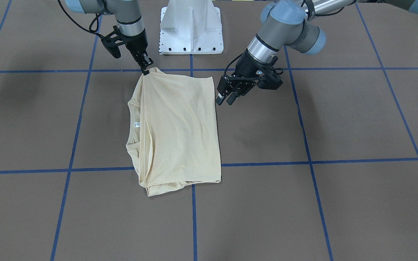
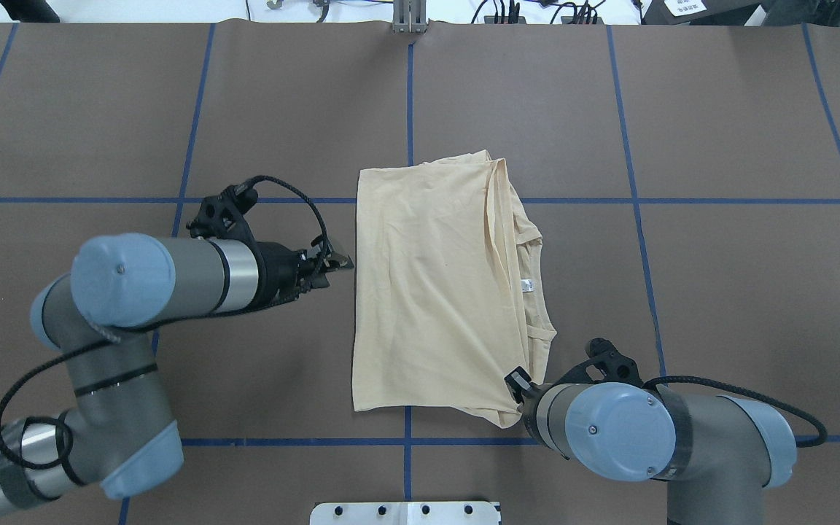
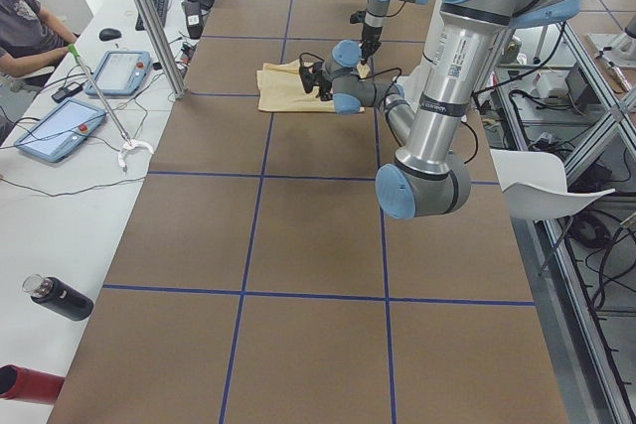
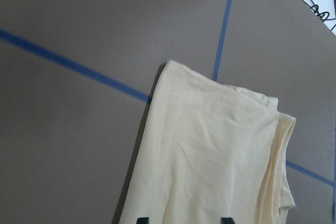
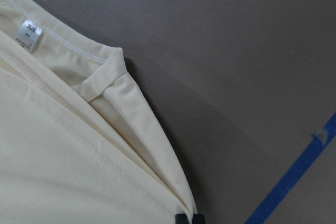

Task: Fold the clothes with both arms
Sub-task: 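Lower the left gripper to the other near corner and grasp it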

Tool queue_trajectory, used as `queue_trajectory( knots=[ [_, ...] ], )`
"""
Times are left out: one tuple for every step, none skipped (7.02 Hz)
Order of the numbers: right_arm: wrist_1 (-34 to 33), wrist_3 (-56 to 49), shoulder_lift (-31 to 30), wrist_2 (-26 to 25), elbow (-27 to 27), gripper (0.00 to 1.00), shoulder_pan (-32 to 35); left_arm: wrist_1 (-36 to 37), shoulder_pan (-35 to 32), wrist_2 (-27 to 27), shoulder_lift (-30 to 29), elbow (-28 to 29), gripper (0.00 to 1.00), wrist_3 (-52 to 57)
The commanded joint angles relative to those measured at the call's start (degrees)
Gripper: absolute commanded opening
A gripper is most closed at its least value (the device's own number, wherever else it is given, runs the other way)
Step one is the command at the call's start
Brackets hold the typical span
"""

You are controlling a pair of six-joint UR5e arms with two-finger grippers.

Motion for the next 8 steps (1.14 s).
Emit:
queue_trajectory(
  knots=[
    [0.0, 0.0, -0.2, 0.07, 0.44, 0.0, -0.12, 5.08, 8.72, 6.39, 1.11, -0.94, 0.55, -6.09],
    [0.0, 0.0, -0.2, -0.01, 0.44, 0.0, -0.21, 7.56, 10.67, 7.63, 0.84, -0.94, 0.55, -6.97],
    [0.0, 0.0, -0.2, 0.07, 0.44, 0.0, -0.21, 7.67, 12.08, 7.73, 0.84, -0.94, 0.55, -7.59],
    [0.0, 0.09, -0.2, -0.01, 0.44, 0.0, -0.39, 7.76, 12.79, 7.73, 0.84, -0.94, 0.54, -8.29],
    [0.0, 0.09, -0.2, -0.1, 0.44, 0.0, -0.39, 7.76, 13.76, 7.73, 0.75, -0.86, 0.54, -8.3],
    [0.0, 0.09, -0.11, -0.1, 0.61, 0.0, -0.39, 7.76, 14.55, 7.73, 0.75, -0.77, 0.53, -8.3],
    [0.0, 0.09, -0.11, -0.02, 0.87, 0.0, -0.39, 7.76, 14.82, 7.73, 0.75, -0.68, 0.52, -8.3],
    [0.0, 0.0, -0.2, -0.02, 0.88, 0.0, -0.39, 7.76, 15.52, 7.73, 0.75, -0.24, 0.51, -8.3]
  ],
)
